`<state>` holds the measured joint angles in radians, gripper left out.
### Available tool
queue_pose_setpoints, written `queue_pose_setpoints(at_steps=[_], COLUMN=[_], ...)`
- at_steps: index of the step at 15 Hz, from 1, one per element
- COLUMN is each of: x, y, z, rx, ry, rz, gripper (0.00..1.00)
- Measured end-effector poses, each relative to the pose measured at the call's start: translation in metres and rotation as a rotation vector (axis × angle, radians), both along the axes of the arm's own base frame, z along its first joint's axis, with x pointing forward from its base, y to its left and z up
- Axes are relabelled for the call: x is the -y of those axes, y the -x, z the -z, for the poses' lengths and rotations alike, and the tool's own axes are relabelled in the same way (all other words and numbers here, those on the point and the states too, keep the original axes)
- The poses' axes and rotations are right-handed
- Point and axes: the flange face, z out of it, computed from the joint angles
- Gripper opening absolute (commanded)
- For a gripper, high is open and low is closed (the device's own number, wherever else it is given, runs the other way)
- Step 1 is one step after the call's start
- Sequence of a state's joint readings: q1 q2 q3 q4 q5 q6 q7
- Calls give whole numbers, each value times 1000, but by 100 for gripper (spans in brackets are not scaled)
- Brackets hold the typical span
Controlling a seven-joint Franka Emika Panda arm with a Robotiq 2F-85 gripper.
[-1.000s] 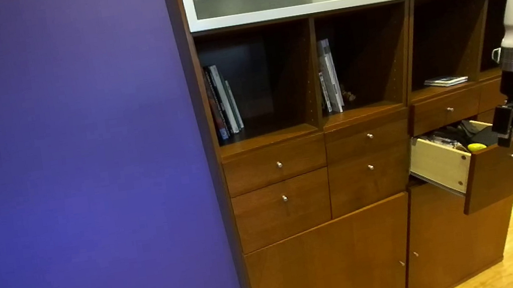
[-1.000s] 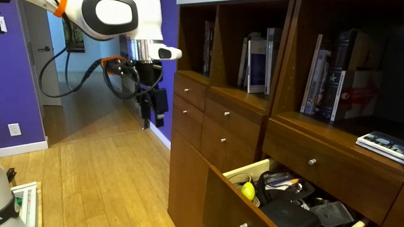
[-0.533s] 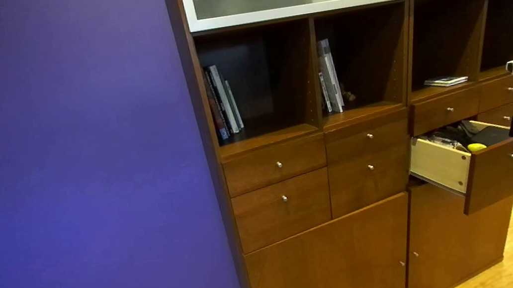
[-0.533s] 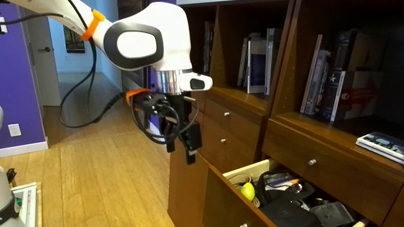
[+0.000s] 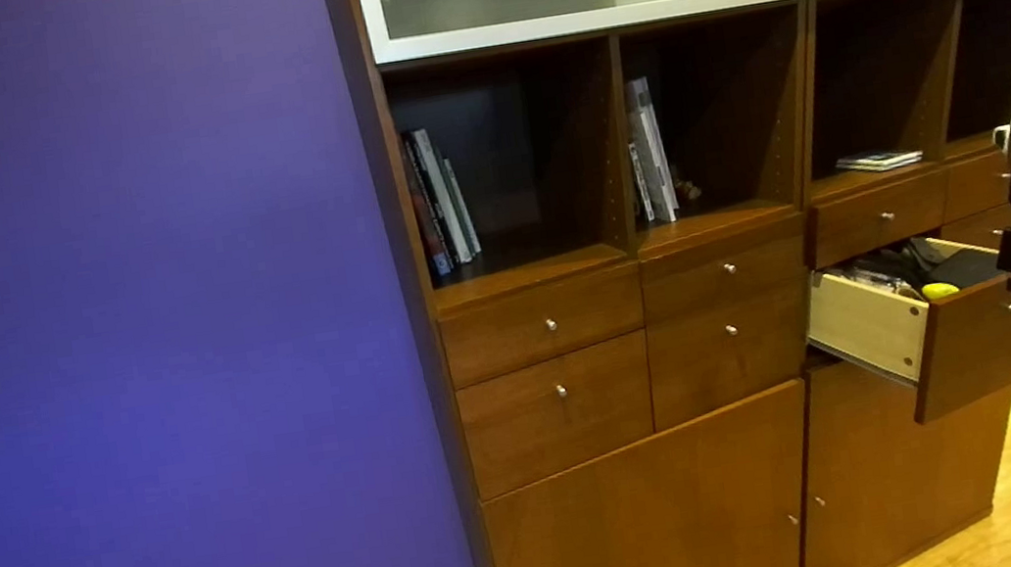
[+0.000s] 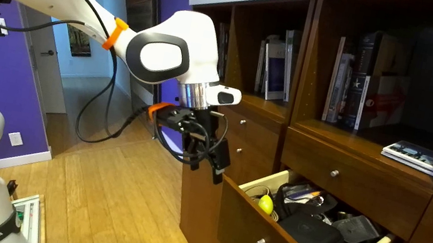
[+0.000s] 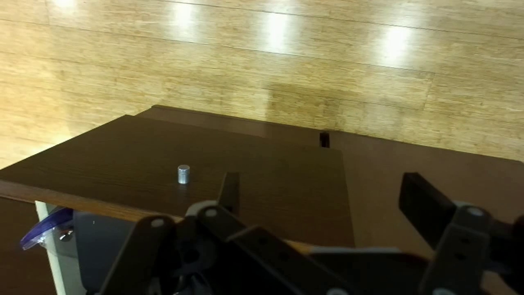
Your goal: Close the open drawer fully
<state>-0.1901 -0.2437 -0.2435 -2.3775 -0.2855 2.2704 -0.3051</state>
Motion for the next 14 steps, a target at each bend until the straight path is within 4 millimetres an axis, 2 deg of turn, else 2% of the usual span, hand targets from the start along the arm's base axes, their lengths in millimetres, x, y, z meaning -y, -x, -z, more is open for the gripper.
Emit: queue_pose_setpoints(at_steps=[3,5,11,14], x=[0,9,72,94], y=[0,-3,-8,-15], z=[0,1,23,41], rx=[2,24,23,12], ry=[0,6,22,11], rz=[3,25,148,188], gripper=[100,100,100,100])
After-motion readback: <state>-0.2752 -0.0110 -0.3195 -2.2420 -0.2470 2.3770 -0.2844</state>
